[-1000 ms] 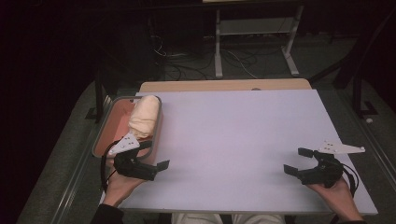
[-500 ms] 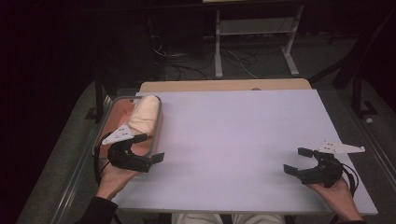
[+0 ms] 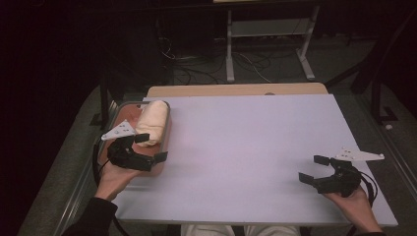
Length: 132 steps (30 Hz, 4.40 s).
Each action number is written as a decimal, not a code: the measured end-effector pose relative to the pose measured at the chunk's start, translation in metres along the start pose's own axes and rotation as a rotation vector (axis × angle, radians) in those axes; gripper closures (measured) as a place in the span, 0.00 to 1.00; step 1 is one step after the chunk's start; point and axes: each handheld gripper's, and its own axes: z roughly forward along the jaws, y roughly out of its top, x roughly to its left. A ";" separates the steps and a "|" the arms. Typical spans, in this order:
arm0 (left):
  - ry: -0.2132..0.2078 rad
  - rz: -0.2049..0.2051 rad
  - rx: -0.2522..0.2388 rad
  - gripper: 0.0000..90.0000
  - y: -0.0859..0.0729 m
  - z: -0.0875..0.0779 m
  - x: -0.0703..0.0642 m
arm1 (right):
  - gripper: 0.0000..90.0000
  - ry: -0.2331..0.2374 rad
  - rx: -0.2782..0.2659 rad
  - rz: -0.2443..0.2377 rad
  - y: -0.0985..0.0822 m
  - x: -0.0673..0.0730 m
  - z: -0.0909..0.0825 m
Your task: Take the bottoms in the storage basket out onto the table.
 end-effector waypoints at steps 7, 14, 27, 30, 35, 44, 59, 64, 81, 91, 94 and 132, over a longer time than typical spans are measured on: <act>-0.001 -0.004 0.009 0.00 0.005 -0.001 0.007 | 0.00 0.000 0.000 0.002 0.000 0.000 0.000; 0.011 -0.015 0.009 0.00 0.009 -0.003 0.014 | 0.00 0.000 -0.002 0.003 0.000 0.000 0.000; 0.028 -0.035 0.005 0.00 0.019 -0.002 0.031 | 0.00 -0.001 -0.004 0.002 0.000 0.000 0.000; 0.036 -0.035 0.012 0.00 0.021 -0.002 0.035 | 0.00 0.000 -0.005 0.002 0.000 0.000 0.000; 0.047 -0.044 0.016 0.00 0.025 0.000 0.041 | 0.00 -0.001 -0.004 0.002 0.000 0.000 0.001; 0.068 -0.041 0.024 0.00 0.030 0.000 0.048 | 0.00 -0.001 -0.002 0.000 0.000 0.000 0.001; 0.087 -0.033 0.015 0.00 0.041 0.003 0.059 | 0.00 -0.001 0.011 -0.005 0.000 0.001 0.002; 0.090 -0.031 0.008 0.00 0.044 0.004 0.063 | 0.00 -0.001 0.014 -0.007 0.000 0.001 0.002; 0.148 -0.078 0.027 0.00 0.051 0.008 0.092 | 0.00 0.006 0.007 -0.007 0.002 -0.002 0.002; 0.198 -0.138 0.041 0.01 0.044 0.010 0.116 | 0.00 0.004 0.008 -0.008 0.002 -0.002 0.002; 0.203 -0.156 0.040 0.01 0.042 0.012 0.122 | 0.00 0.005 0.010 -0.010 0.002 -0.002 0.002; 0.218 -0.317 0.075 0.01 0.023 0.065 0.163 | 0.00 -0.006 0.001 -0.010 0.002 -0.002 0.001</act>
